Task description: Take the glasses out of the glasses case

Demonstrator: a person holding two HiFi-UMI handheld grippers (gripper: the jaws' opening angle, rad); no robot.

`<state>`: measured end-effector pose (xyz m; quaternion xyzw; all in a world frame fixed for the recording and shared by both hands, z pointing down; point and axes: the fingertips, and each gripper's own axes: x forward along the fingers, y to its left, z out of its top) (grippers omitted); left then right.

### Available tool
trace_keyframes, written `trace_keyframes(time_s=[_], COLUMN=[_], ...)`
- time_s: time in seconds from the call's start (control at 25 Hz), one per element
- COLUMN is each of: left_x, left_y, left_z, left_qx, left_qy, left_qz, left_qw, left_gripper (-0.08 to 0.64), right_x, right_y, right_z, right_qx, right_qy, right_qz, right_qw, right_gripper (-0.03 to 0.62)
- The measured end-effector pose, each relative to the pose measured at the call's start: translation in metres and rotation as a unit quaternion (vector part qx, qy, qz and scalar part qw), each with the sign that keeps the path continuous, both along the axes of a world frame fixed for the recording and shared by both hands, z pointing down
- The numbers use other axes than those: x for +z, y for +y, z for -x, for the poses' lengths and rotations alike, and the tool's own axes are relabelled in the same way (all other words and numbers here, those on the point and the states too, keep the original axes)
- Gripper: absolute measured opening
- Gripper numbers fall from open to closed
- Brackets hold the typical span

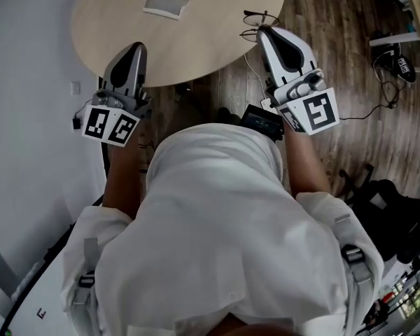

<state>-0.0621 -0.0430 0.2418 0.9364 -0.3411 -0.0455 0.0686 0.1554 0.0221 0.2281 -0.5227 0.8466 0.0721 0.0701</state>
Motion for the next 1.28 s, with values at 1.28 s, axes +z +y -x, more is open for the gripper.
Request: trace_keyframes(time_s=[1.28], left_x=[0.052], left_y=[0.110], left_z=[0.116], left_qx=[-0.004], left_qy=[0.000], left_qz=[0.063], left_qw=[0.9980], left_gripper=[0.005], right_x=[0.064], right_y=[0.091], right_z=[0.106], right_qx=[0.041], right_qy=[0.002], right_qz=[0.105], right_qw=[0.994], right_gripper=[0.032])
